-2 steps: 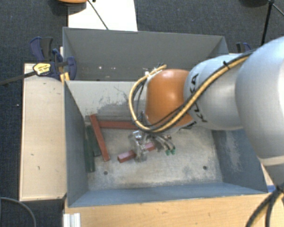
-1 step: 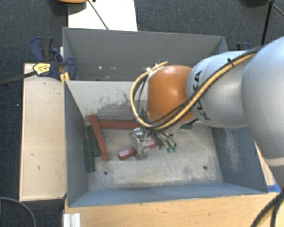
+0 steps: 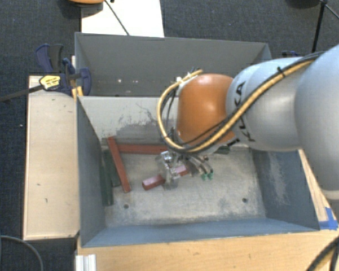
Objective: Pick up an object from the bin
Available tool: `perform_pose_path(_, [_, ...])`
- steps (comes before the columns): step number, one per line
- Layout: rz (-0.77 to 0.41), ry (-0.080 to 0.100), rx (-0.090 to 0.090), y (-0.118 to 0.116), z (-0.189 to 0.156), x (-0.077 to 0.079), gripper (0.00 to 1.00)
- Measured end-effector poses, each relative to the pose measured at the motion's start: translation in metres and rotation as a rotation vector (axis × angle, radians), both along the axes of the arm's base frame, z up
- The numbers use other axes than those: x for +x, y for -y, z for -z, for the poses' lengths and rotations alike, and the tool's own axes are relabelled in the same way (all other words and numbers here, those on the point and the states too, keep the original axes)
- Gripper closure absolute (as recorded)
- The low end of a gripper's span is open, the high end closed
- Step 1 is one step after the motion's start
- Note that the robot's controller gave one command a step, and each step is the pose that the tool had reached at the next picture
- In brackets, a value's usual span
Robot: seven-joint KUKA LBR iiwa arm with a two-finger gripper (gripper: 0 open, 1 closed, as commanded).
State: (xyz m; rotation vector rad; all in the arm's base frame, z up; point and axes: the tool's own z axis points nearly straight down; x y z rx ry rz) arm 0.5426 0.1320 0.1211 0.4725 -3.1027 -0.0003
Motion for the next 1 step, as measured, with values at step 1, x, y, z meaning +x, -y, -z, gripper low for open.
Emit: perform_pose_path(1, [0.000, -0.001, 0.000, 0.0000, -0.0214, -0.0004, 1.00])
